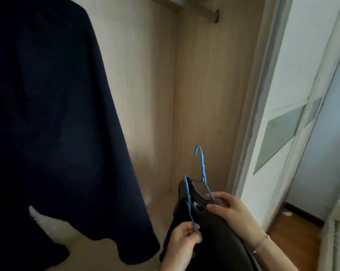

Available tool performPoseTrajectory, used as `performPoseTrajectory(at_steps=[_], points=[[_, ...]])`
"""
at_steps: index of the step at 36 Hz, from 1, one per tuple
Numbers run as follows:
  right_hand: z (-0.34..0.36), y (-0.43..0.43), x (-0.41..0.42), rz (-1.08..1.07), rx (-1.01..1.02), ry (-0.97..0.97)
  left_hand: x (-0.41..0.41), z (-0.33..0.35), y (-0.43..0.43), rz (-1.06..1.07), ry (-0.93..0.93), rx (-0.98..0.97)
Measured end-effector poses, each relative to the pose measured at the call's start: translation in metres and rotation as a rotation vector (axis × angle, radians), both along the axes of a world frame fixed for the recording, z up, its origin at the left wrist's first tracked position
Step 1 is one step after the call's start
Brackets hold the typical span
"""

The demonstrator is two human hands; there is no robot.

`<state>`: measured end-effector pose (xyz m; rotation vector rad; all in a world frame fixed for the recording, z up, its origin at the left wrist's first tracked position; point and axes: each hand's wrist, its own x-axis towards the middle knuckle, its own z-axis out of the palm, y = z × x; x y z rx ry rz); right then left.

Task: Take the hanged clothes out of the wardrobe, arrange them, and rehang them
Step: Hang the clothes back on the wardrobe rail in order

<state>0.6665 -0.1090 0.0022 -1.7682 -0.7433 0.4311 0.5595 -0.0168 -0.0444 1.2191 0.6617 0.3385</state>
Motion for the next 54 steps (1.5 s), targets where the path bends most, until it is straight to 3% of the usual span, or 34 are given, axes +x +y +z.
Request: performPoseTrajectory(at_steps=[6,12,20,26,33,44,54], points=[[0.018,0.038,0.058,0.183,0.028,0.001,0.034,0.041,0.027,0.157,-0.146,-0.017],[0.055,0.08,0.075,0.362,0.114,0.017,0.039,0.094,0.073,0.416,-0.236,0.127],[0.152,0.135,0.079,0.518,0.284,0.075,0.024,0.196,0.12,0.444,-0.314,0.36],[0.243,0.173,0.079,0.539,0.453,0.014,0.01,0.302,0.147,0.524,-0.392,0.62],[0.328,0.208,0.075,0.512,0.575,-0.068,-0.003,0.394,0.171,0.471,-0.503,0.698],[0.384,0.245,0.089,0.456,0.556,-0.168,0.011,0.439,0.199,0.665,-0.434,0.751],[0.355,0.254,0.108,0.403,0.408,-0.217,0.017,0.405,0.209,0.658,-0.337,0.667]])
